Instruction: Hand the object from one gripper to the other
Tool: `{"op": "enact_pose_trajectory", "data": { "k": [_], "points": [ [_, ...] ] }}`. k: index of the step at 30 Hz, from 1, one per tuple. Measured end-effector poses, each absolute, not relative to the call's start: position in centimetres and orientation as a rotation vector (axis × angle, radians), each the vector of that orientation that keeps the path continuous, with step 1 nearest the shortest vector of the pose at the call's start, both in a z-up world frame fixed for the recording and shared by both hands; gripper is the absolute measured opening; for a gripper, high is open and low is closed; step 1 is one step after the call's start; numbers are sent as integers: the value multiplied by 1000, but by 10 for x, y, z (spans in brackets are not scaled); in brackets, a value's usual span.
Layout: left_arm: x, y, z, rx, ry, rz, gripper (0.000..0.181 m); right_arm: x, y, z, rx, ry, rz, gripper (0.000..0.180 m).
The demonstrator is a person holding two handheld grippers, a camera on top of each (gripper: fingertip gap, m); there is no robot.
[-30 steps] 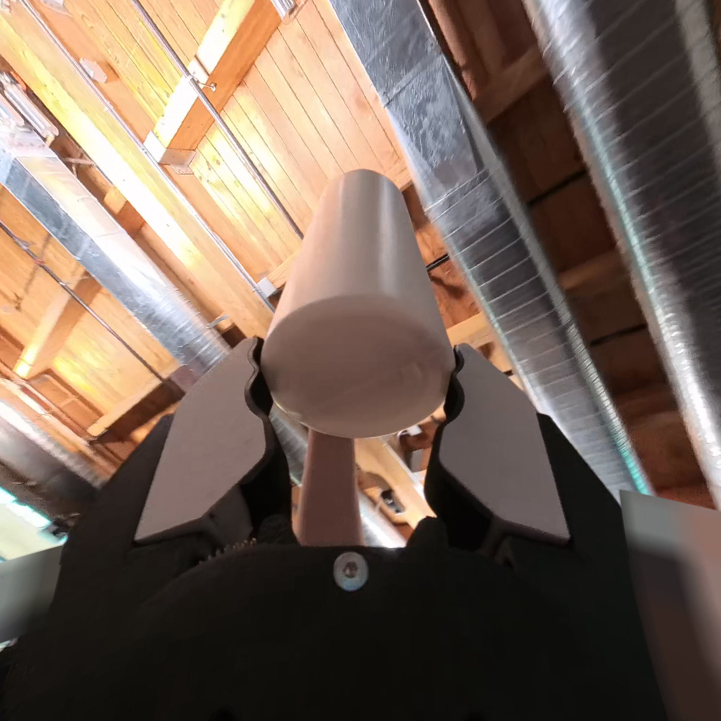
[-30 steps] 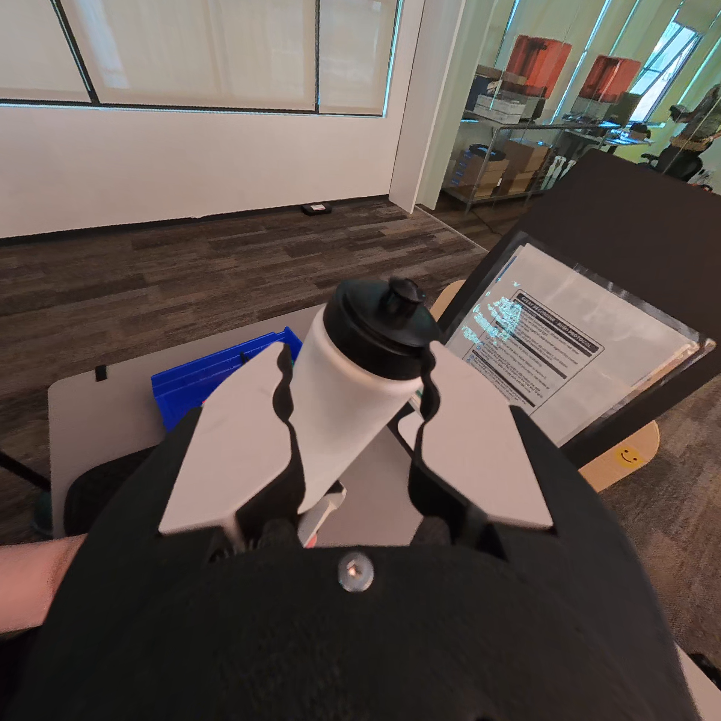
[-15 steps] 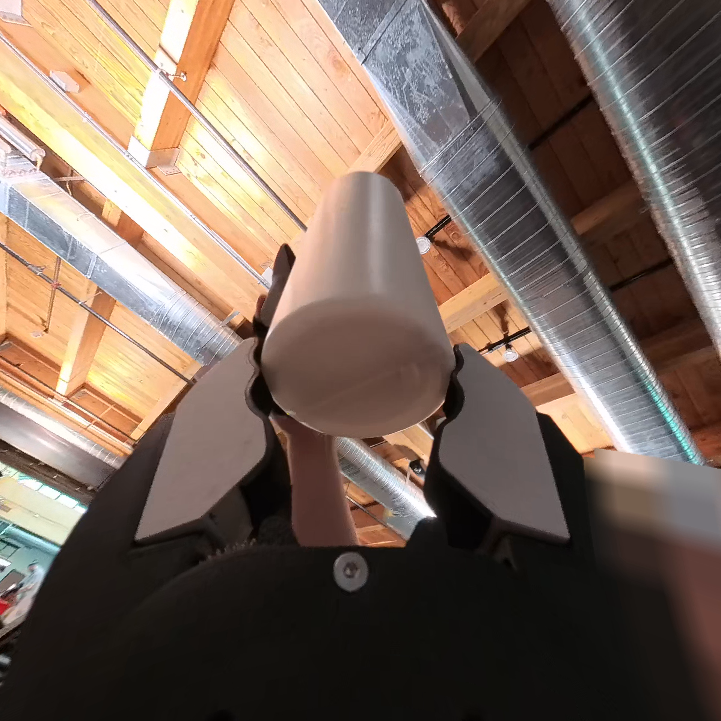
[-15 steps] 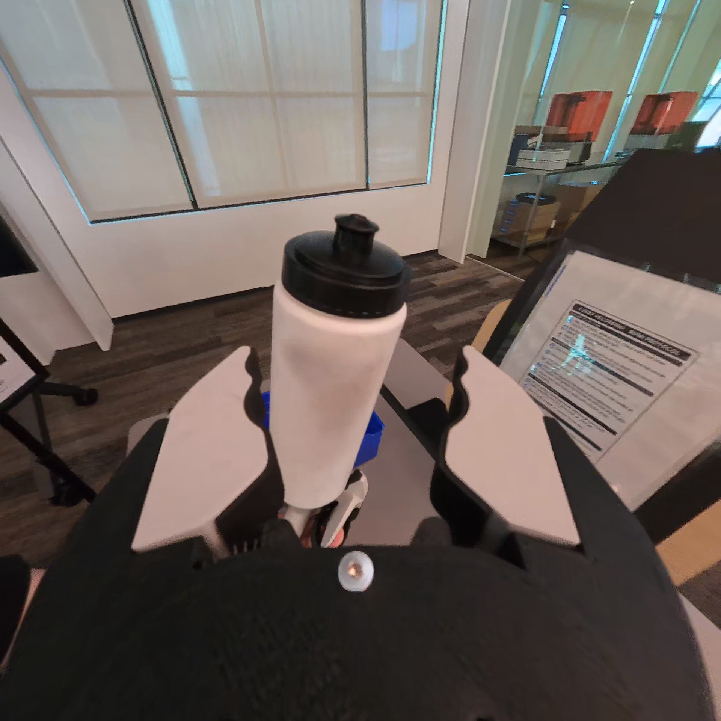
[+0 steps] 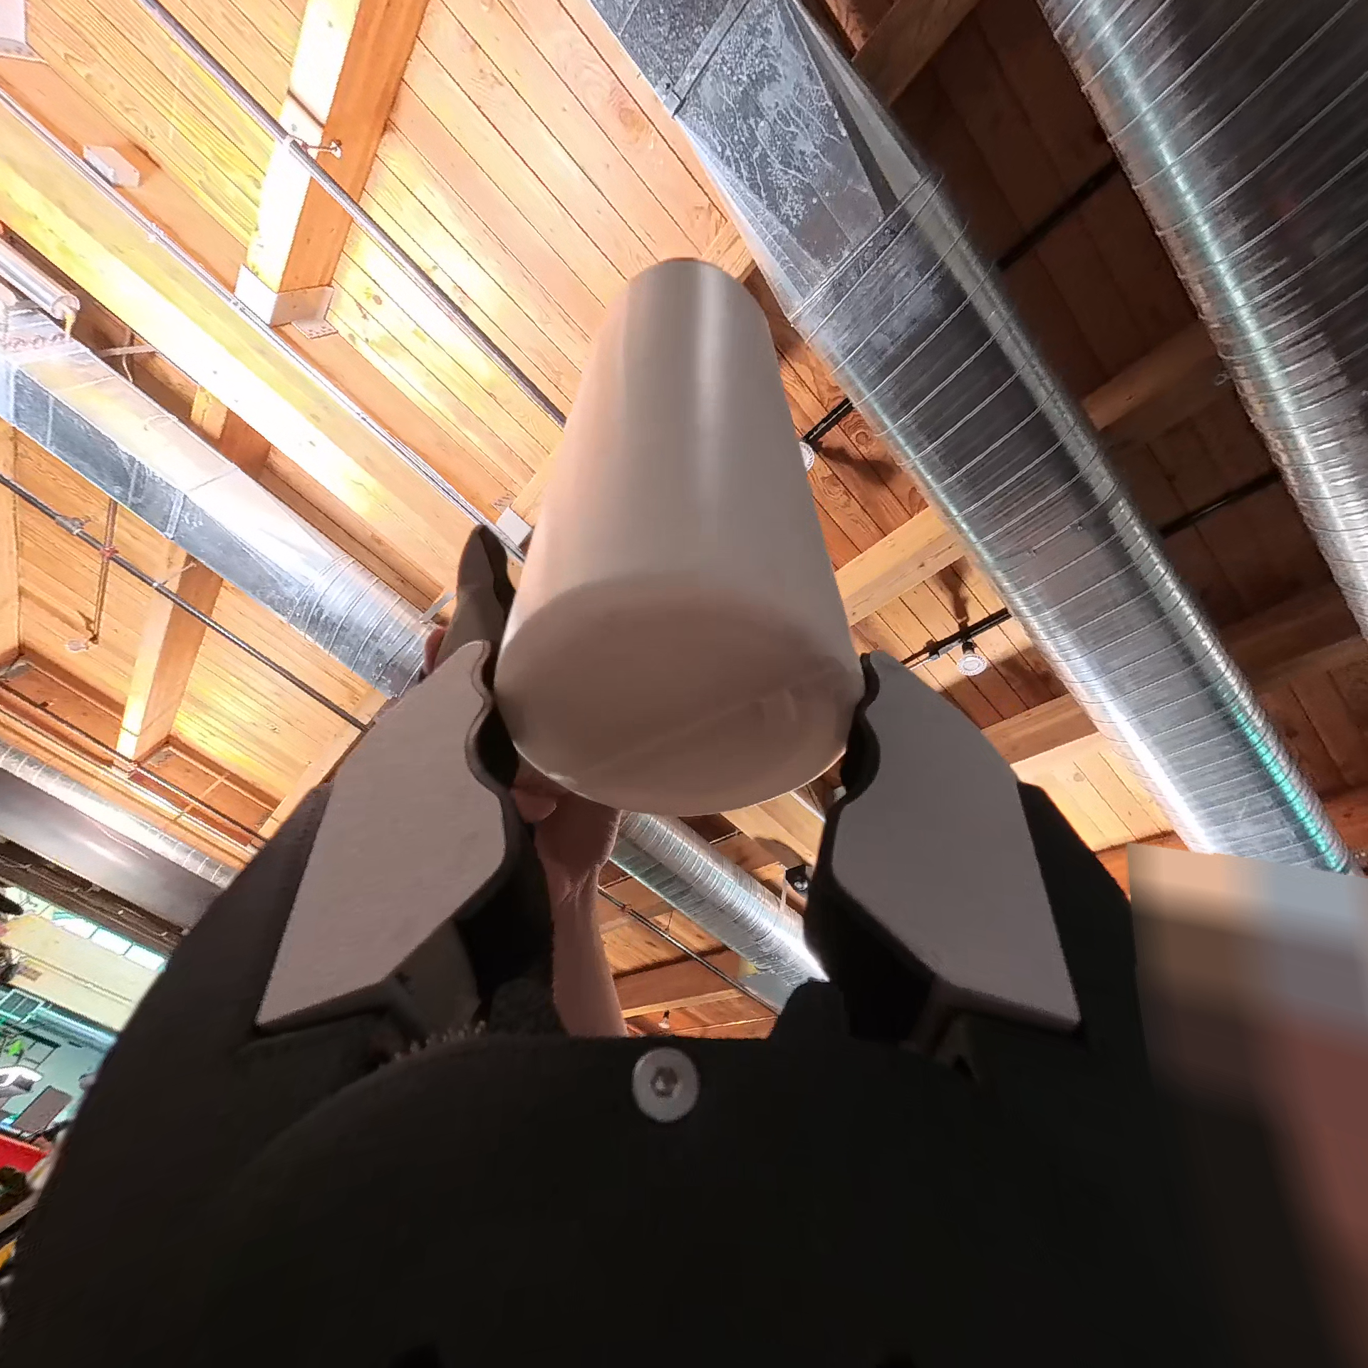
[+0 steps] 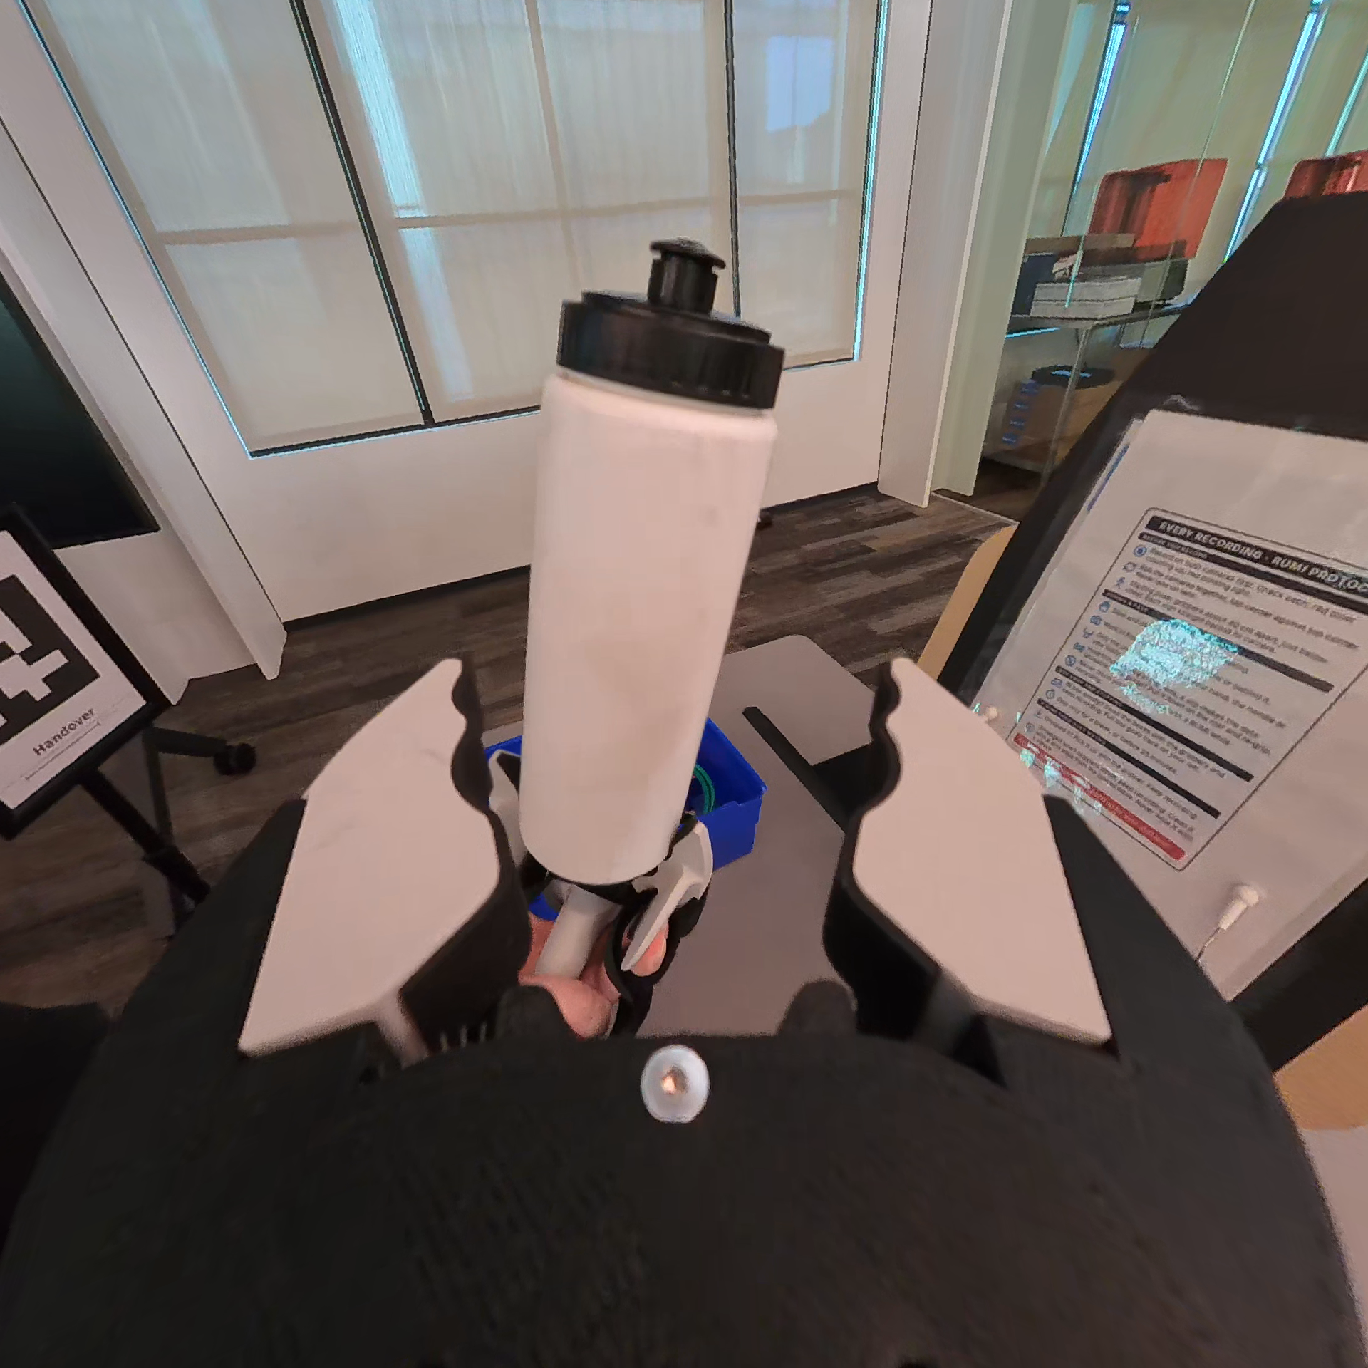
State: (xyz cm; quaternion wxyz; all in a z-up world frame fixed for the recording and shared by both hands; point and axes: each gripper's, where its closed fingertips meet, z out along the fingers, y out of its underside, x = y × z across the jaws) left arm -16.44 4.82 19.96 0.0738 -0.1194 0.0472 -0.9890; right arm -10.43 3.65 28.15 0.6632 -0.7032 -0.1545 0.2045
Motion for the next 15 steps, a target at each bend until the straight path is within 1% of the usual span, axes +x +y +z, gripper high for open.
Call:
{"op": "enact_pose_trajectory", "data": {
  "k": [1, 15],
  "points": [
    [-165, 49, 200, -354, 135, -2975, 87, -104, 37, 279, -1596, -350, 461, 101],
    [-167, 42, 203, -347, 214, -2925, 87, -96, 26, 268, -1557, -307, 470, 100]
  ]
}}
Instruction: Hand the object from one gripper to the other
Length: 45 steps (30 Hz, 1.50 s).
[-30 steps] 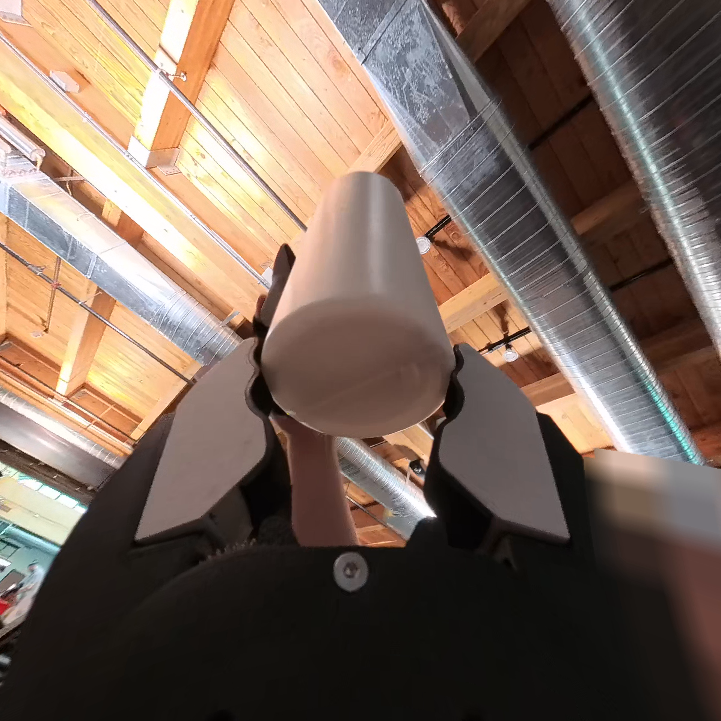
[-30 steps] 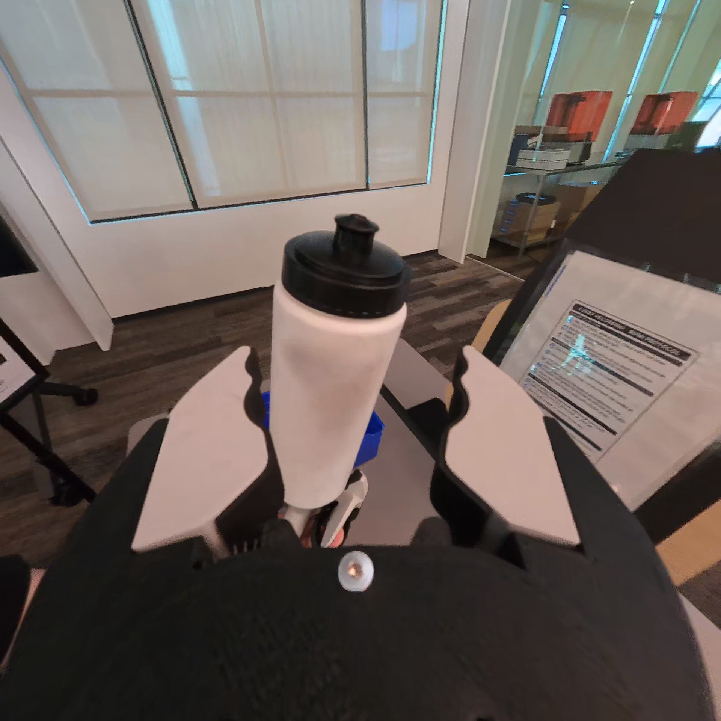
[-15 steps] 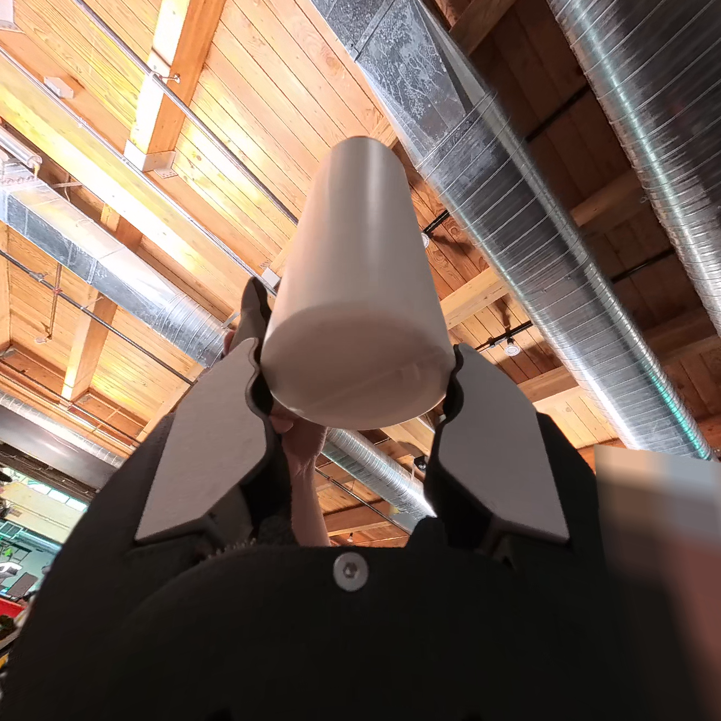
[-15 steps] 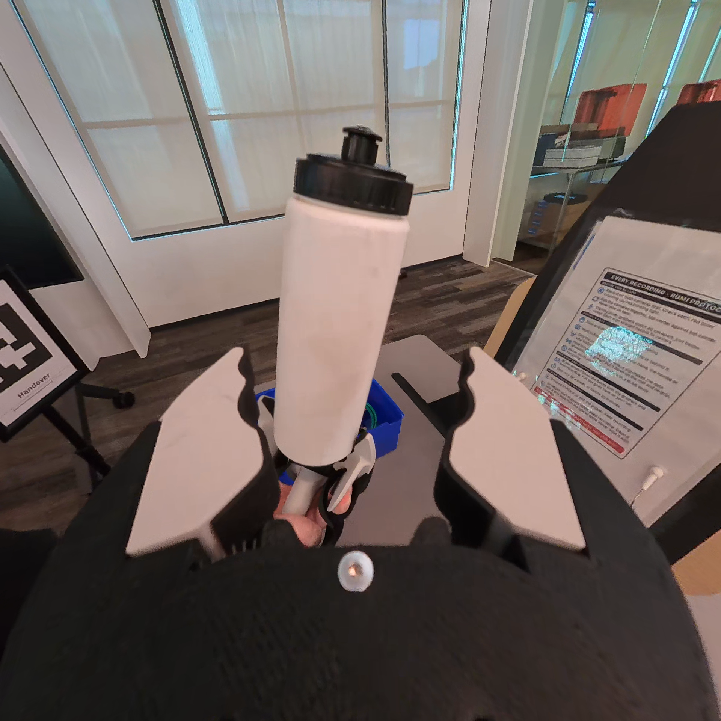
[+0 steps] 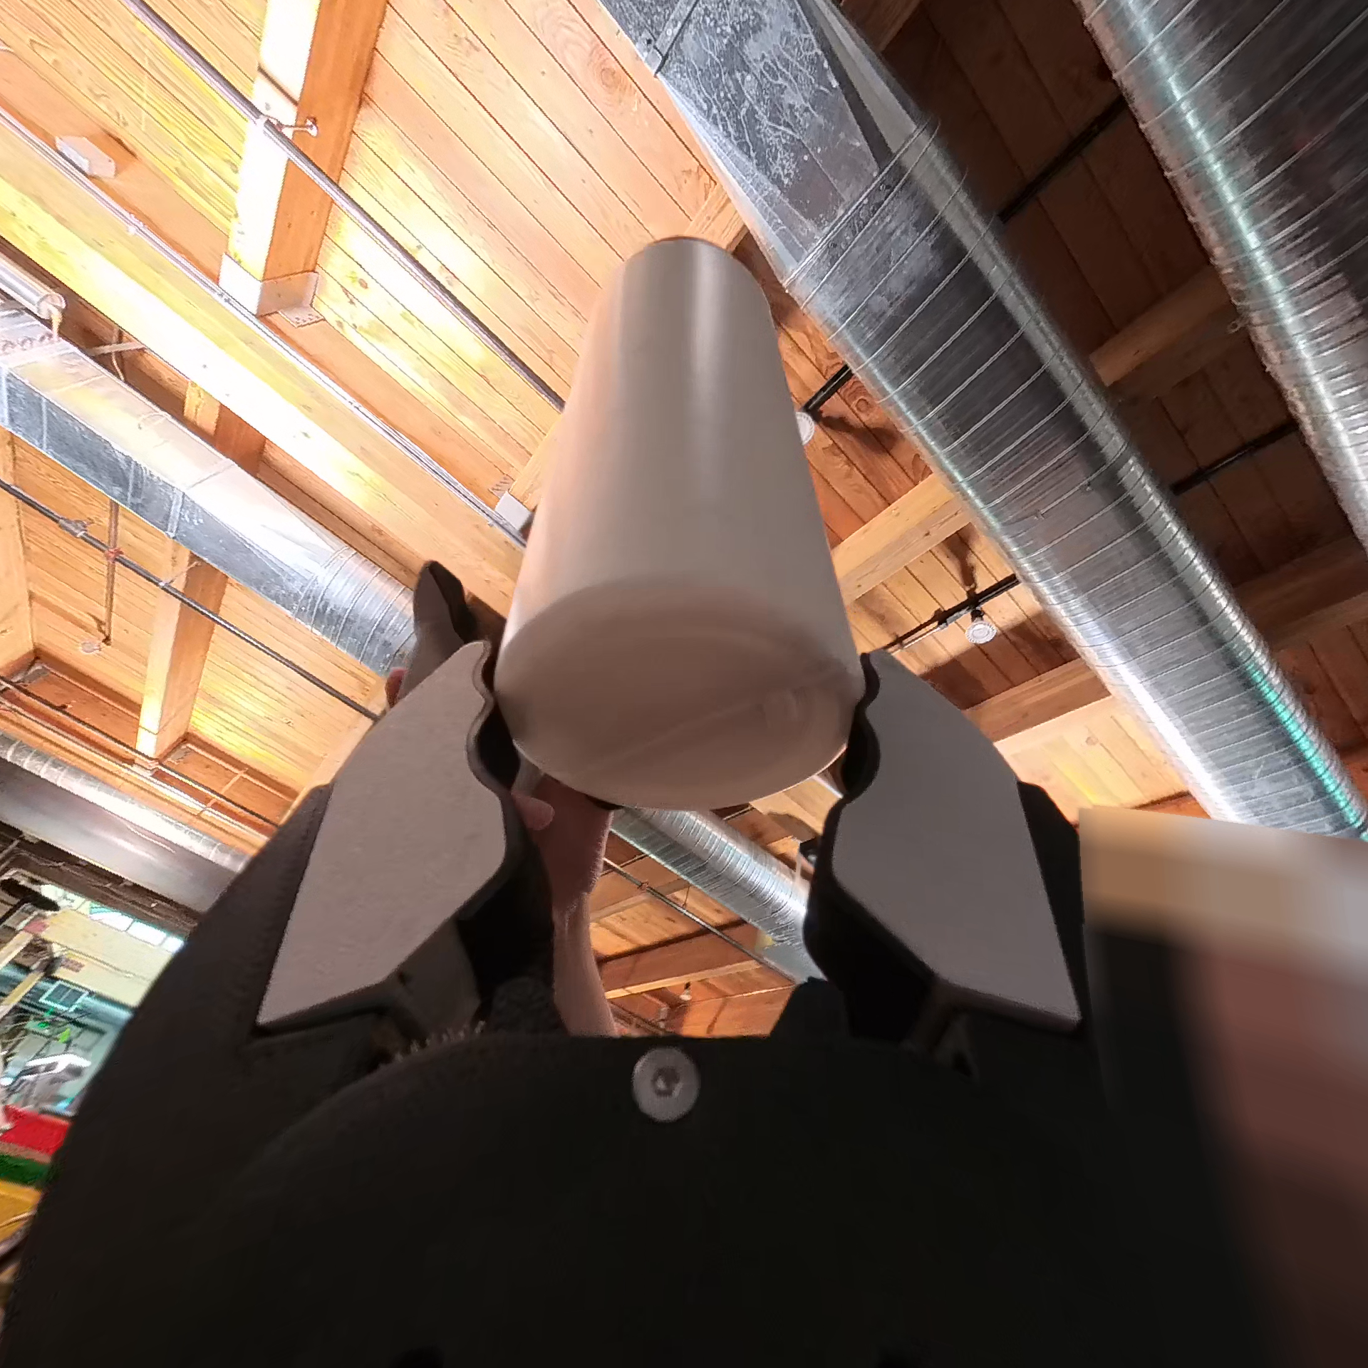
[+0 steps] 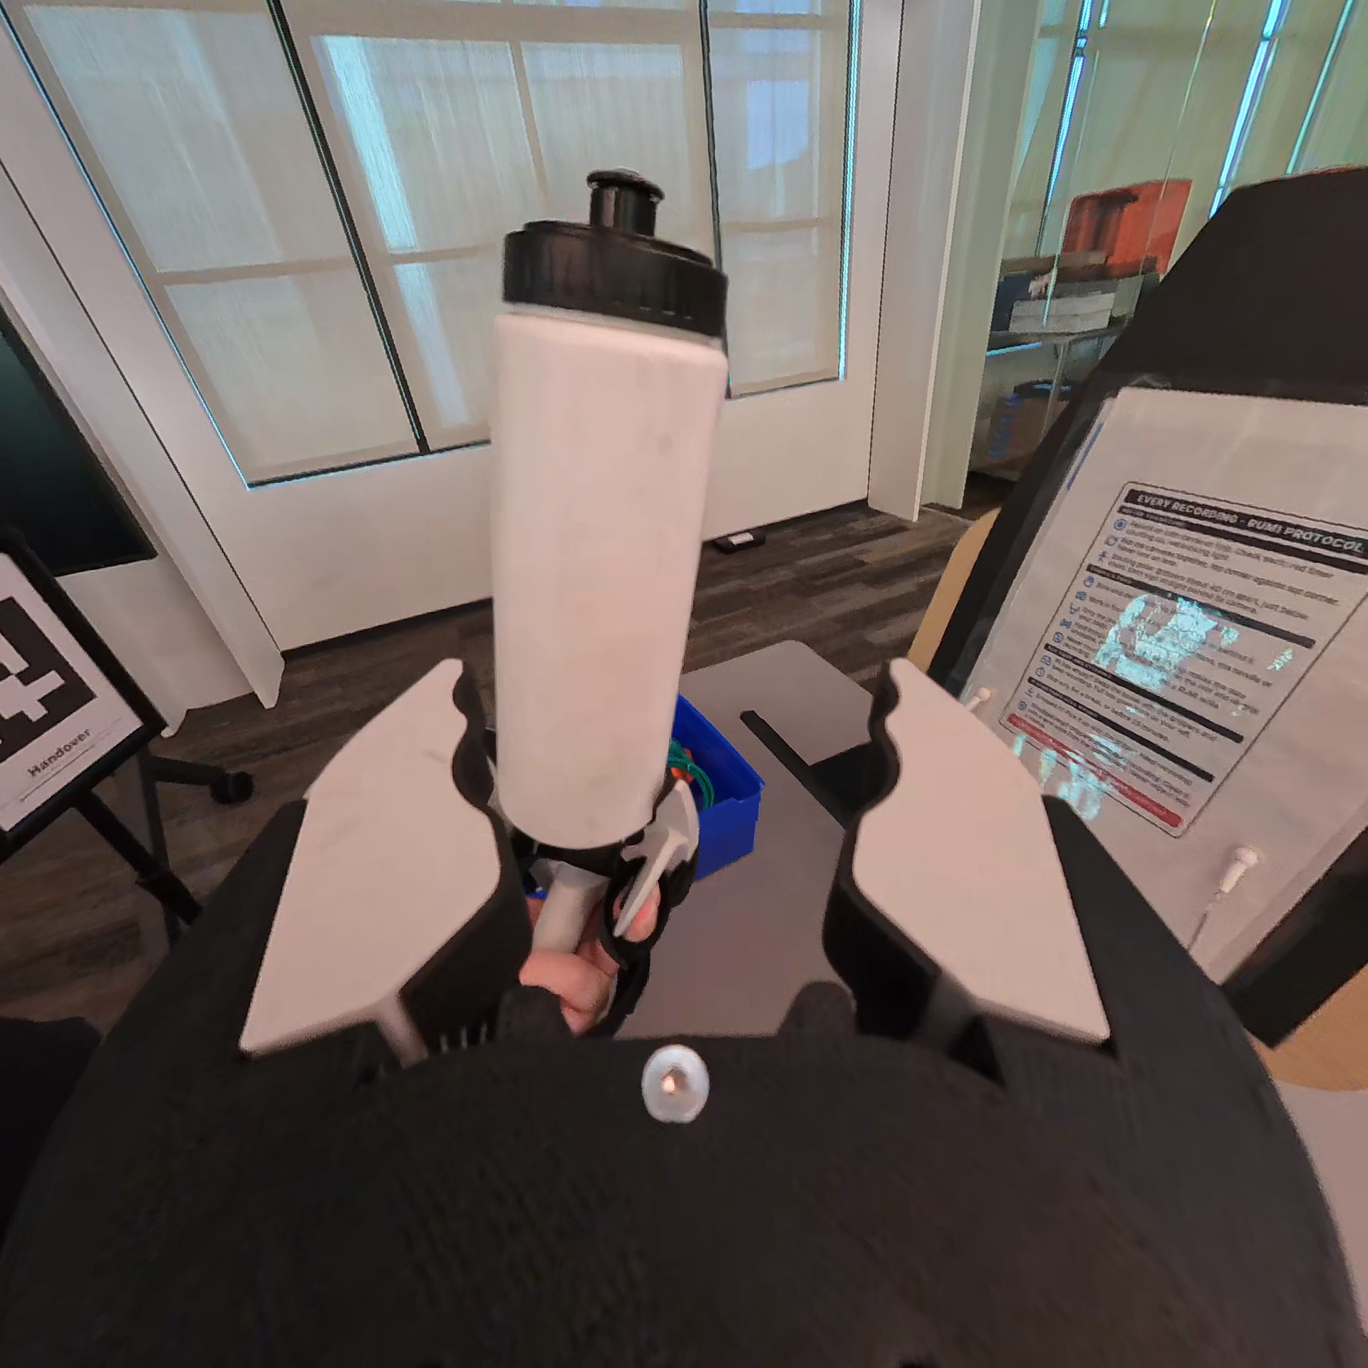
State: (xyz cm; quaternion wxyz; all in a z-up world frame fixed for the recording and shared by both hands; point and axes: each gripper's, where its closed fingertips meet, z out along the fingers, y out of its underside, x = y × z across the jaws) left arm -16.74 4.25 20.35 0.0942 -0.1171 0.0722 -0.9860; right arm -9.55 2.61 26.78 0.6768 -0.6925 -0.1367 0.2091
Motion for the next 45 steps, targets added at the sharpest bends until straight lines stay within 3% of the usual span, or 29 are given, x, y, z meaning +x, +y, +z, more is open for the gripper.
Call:
{"op": "enact_pose_trajectory", "data": {
  "k": [24, 26, 28, 34, 36, 38, 41, 45],
  "points": [
    [-171, 27, 209, -303, 280, -2926, 88, -168, 61, 220, -1573, -159, 418, 107],
    [-171, 24, 211, -298, 296, -2924, 88, -170, 61, 222, -1557, -168, 423, 104],
    [-172, 21, 212, -287, 316, -2926, 88, -175, 56, 228, -1507, -224, 459, 79],
    [-169, 15, 214, -336, 411, -2826, 87, -173, 47, 230, -1483, -258, 534, 79],
    [-165, 17, 213, -388, 431, -2791, 108, -165, 44, 233, -1464, -245, 550, 79],
    [-163, 22, 210, -403, 452, -2799, 116, -153, 40, 238, -1449, -235, 544, 79],
    [-152, 41, 196, -512, 472, -2755, 124, -137, 31, 240, -1447, -222, 562, 79],
    [-154, 78, 180, -634, 460, -2633, 119, -121, 14, 232, -1449, -191, 677, 79]
  ]
}}
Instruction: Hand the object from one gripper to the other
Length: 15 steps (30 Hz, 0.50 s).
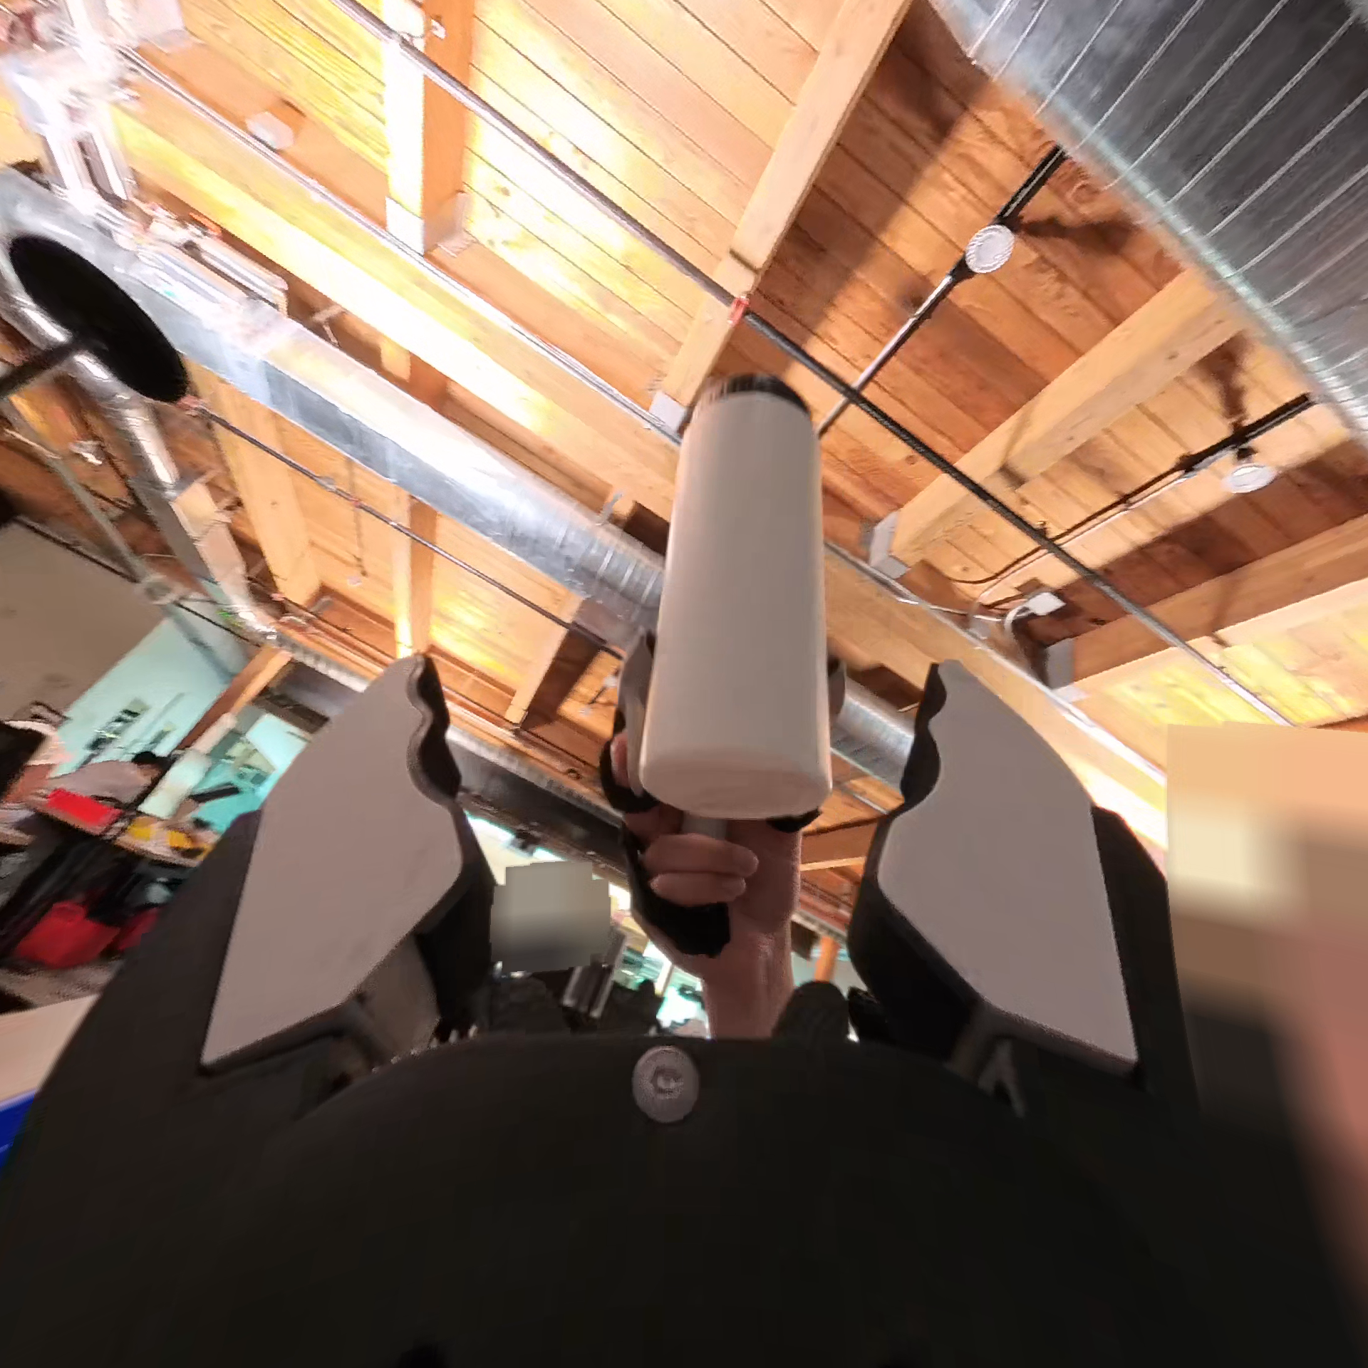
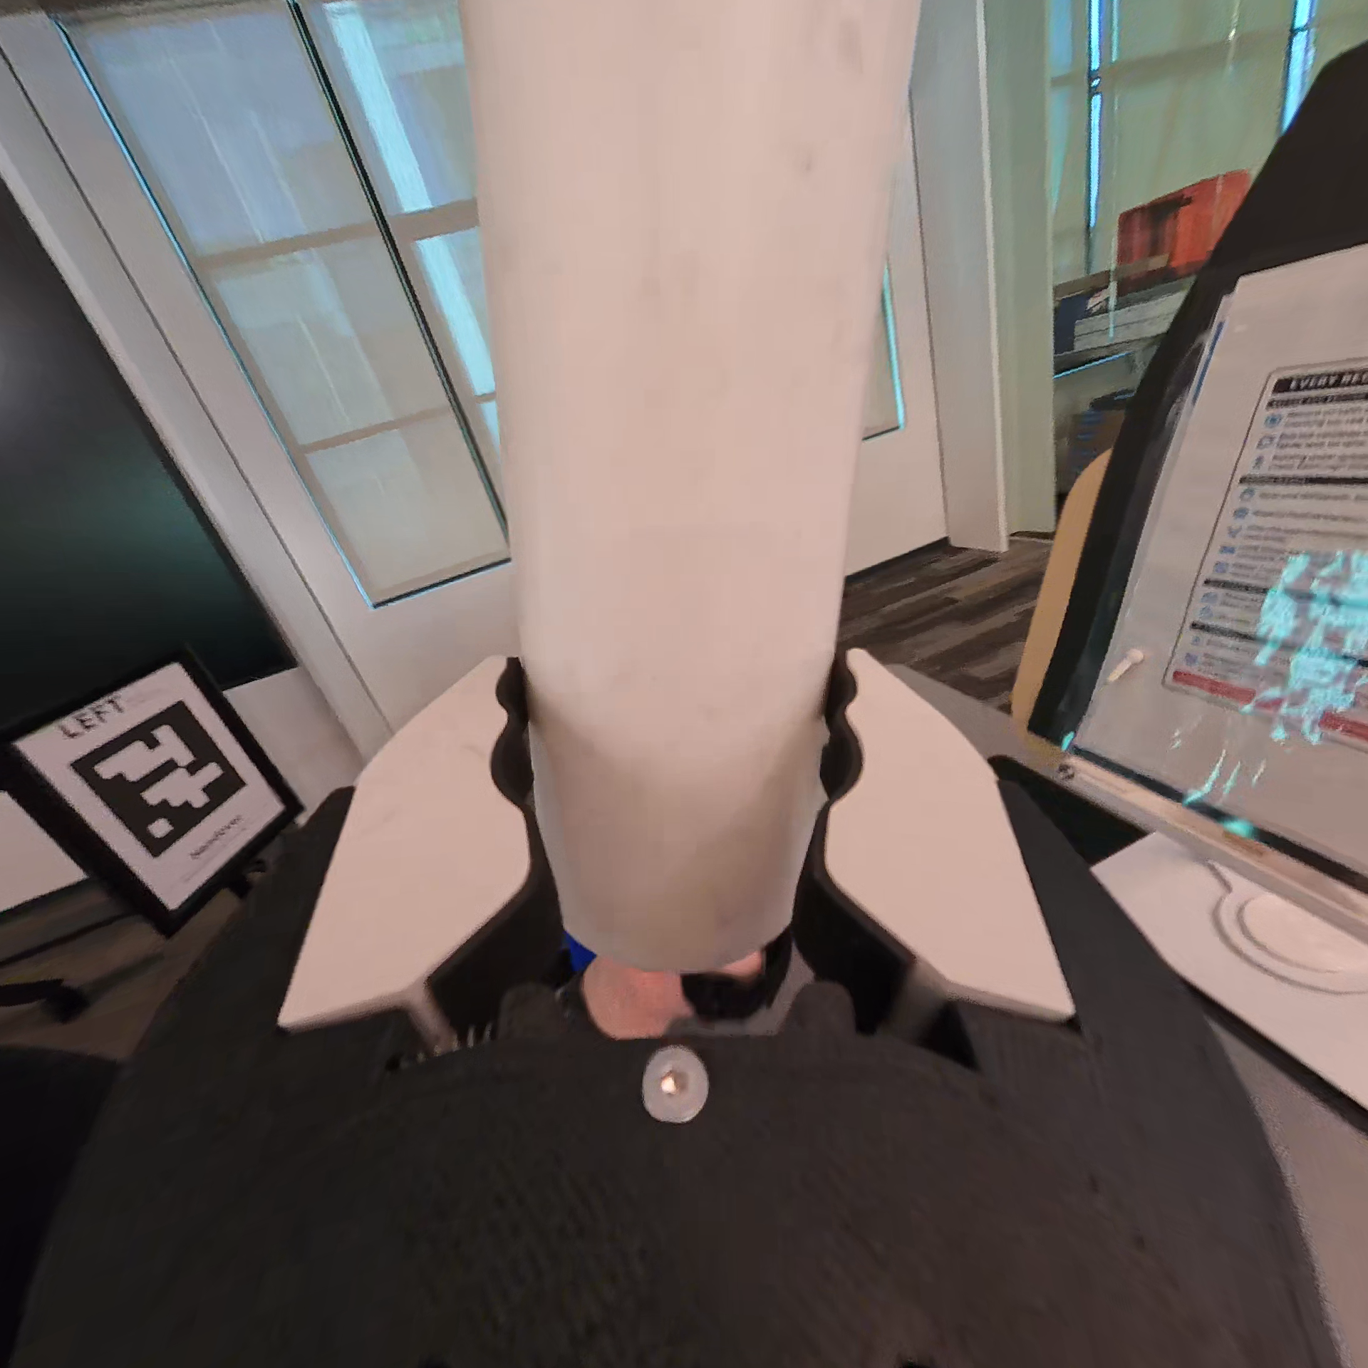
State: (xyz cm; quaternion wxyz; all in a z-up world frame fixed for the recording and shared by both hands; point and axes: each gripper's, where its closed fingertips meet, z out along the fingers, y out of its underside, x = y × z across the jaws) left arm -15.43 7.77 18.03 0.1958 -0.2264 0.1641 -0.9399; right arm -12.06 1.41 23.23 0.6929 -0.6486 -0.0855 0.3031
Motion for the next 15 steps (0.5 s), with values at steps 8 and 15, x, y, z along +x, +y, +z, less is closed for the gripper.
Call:
{"op": "enact_pose_trajectory", "data": {
  "k": [8, 15],
  "points": [
    [-169, 81, 176, -781, 767, -2195, 102, -90, -16, 190, -1441, -128, 860, 79],
    [-152, 27, 181, -777, 1023, -2159, 89, -104, -32, 143, -1505, -275, 918, 79]
  ]
}}
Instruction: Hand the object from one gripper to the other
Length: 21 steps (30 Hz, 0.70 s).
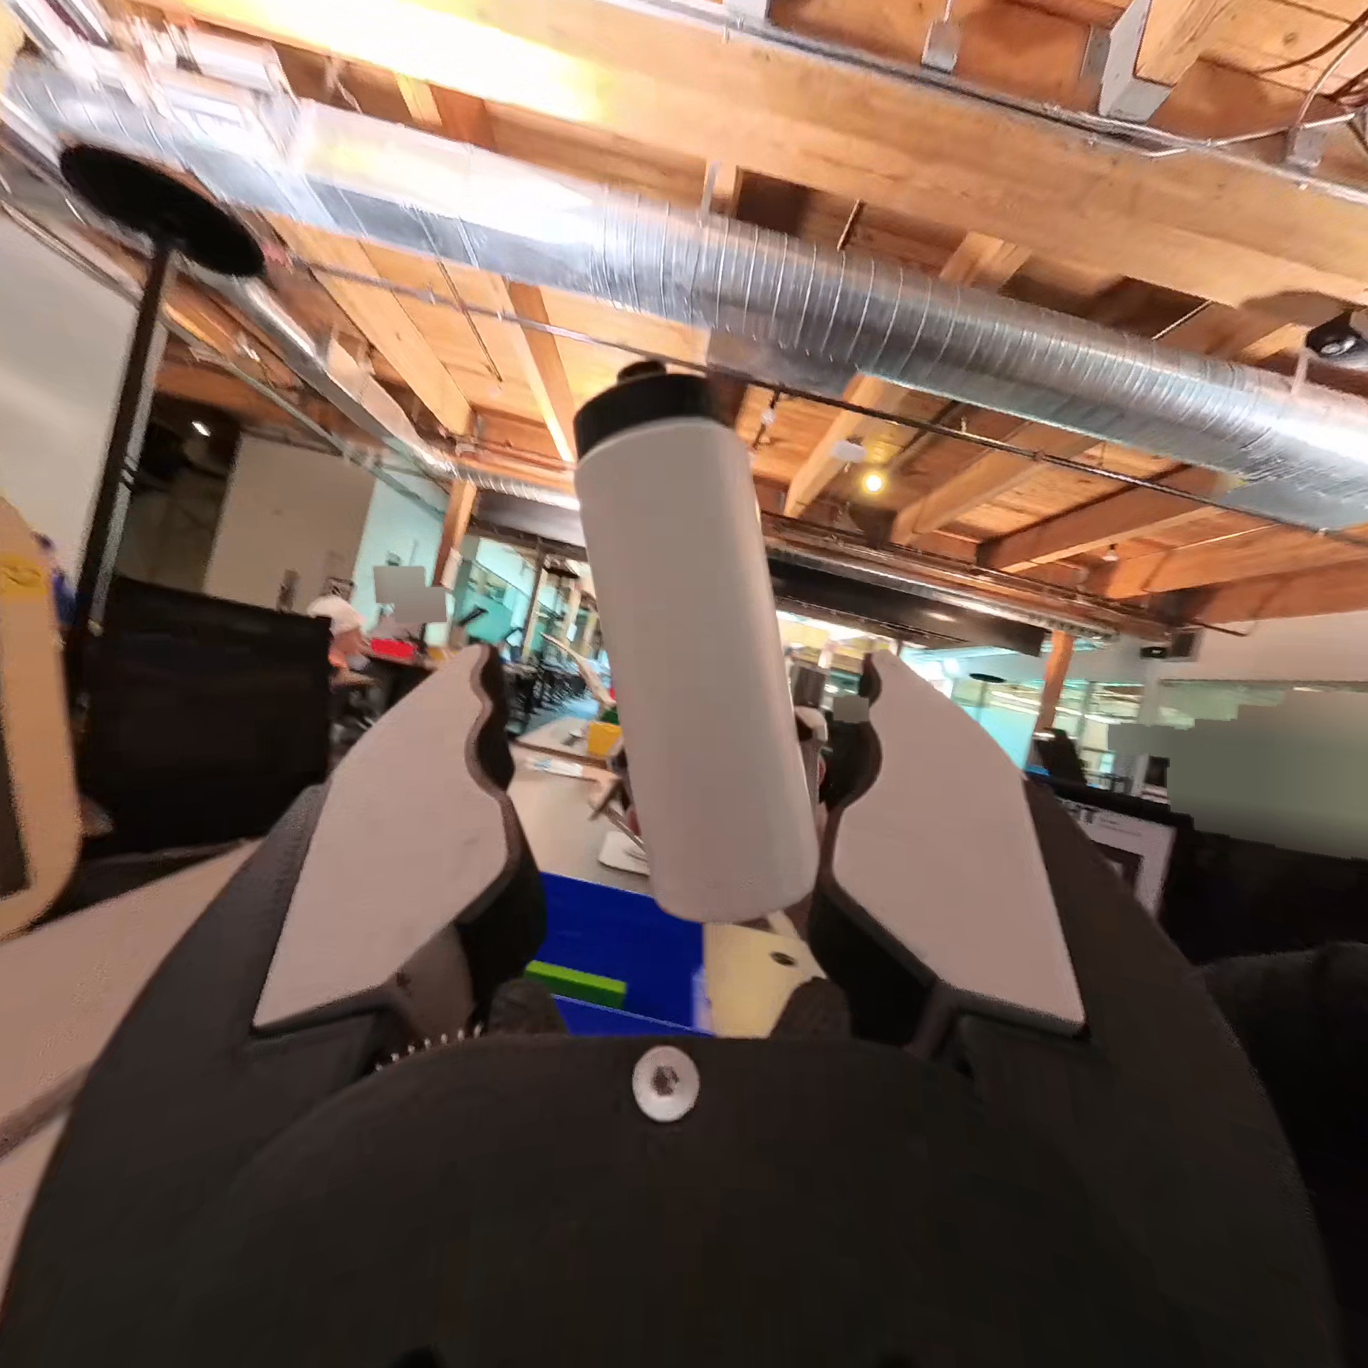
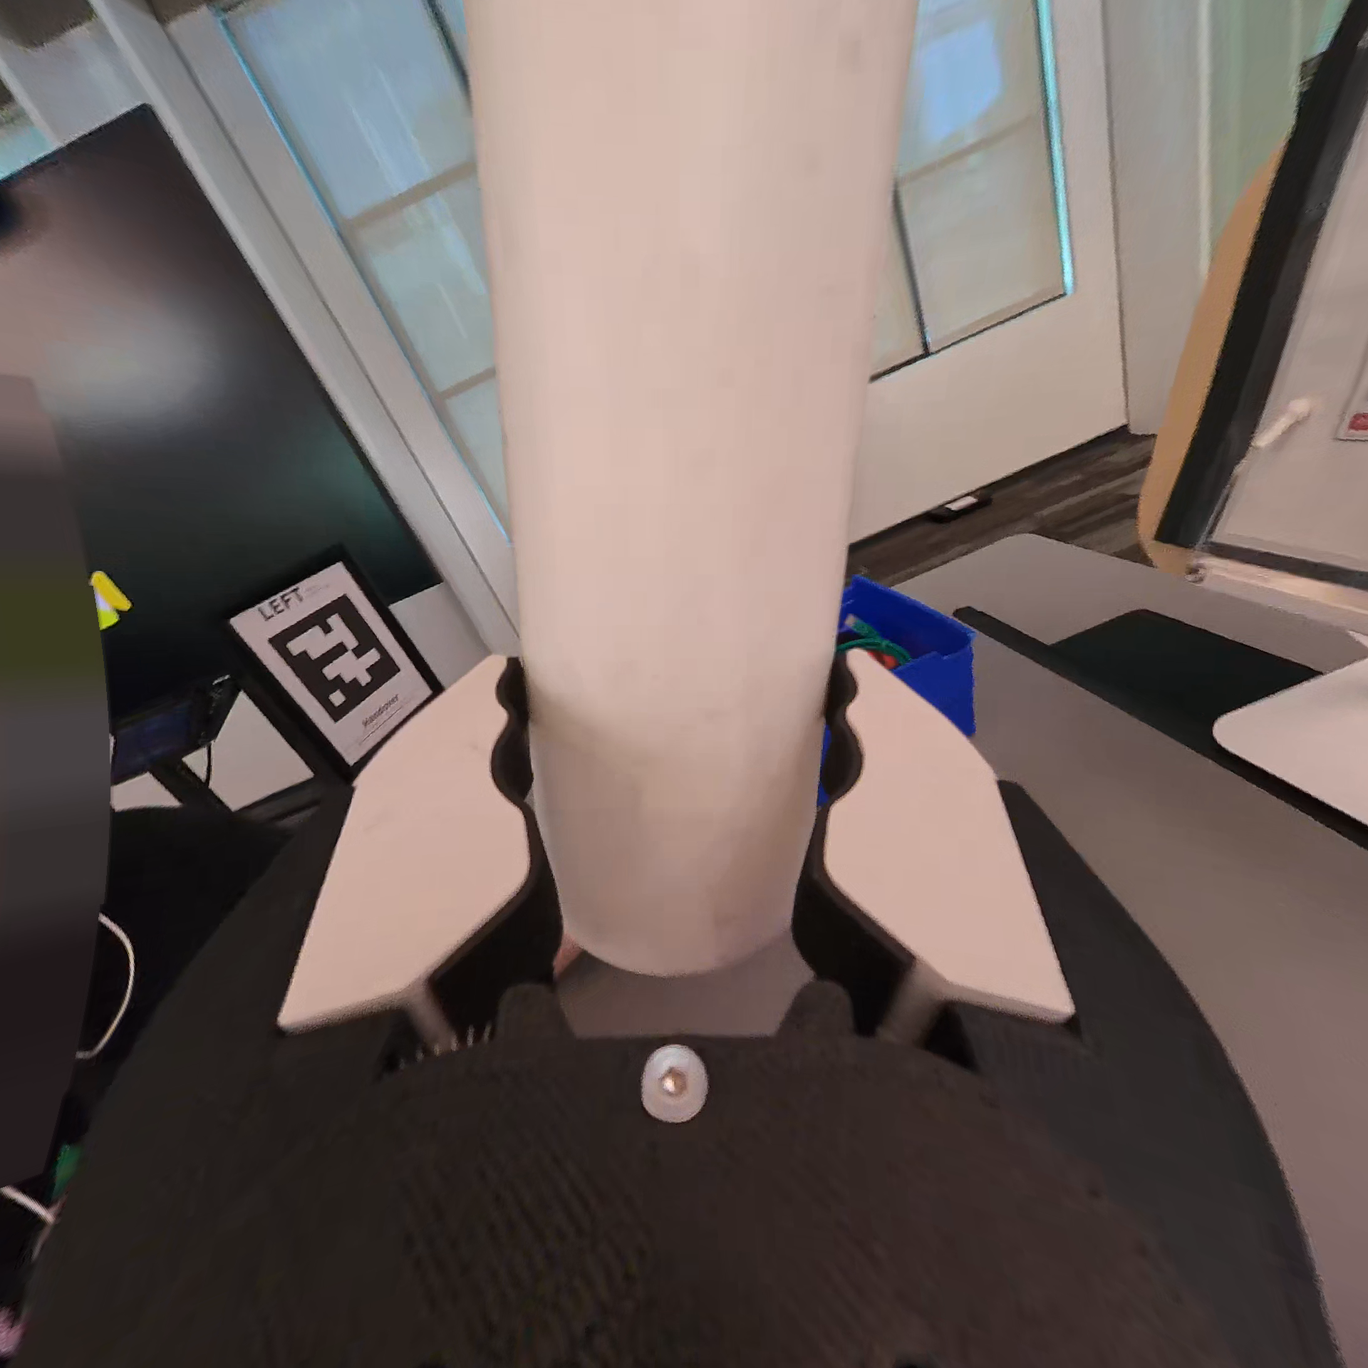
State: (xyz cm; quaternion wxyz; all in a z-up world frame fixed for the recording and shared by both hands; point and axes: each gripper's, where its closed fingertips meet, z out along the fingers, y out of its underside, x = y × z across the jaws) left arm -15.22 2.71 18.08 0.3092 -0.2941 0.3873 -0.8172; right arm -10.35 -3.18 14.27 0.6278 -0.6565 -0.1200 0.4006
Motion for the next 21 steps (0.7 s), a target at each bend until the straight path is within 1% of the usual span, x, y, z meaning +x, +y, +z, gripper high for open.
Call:
{"op": "enact_pose_trajectory", "data": {
  "k": [3, 5, 8, 9, 10, 11, 12, 14, 15, 16, 17, 19, 21],
  "points": [
    [-133, 3, 176, -835, 1095, -2257, 109, -112, -35, 131, -1505, -330, 911, 79],
    [-117, -15, 167, -876, 1165, -2253, 122, -113, -31, 118, -1577, -368, 827, 79],
    [-96, -31, 154, -904, 1216, -2195, 124, -113, -29, 102, -1688, -448, 684, 79],
    [-93, -35, 152, -899, 1229, -2191, 123, -113, -29, 100, -1716, -467, 643, 79],
    [-93, -37, 152, -862, 1222, -2194, 116, -113, -29, 99, -1730, -484, 621, 79],
    [-95, -37, 155, -805, 1198, -2201, 99, -112, -29, 101, -1733, -480, 615, 79],
    [-96, -37, 157, -779, 1174, -2204, 93, -110, -30, 104, -1728, -475, 615, 79],
    [-96, -37, 158, -763, 1167, -2193, 92, -107, -31, 110, -1716, -472, 600, 79],
    [-96, -35, 159, -760, 1156, -2165, 92, -103, -30, 113, -1713, -451, 567, 82],
    [-97, -33, 160, -756, 1146, -2130, 92, -96, -28, 116, -1718, -431, 516, 97],
    [-98, -31, 161, -754, 1136, -2085, 91, -90, -28, 118, -1723, -427, 465, 102],
    [-97, -22, 162, -774, 1115, -1926, 91, -76, -29, 123, -1738, -414, 323, 102],
    [-95, -11, 161, -799, 1088, -1715, 91, -62, -31, 137, -1700, -402, 73, 101]
  ]
}}
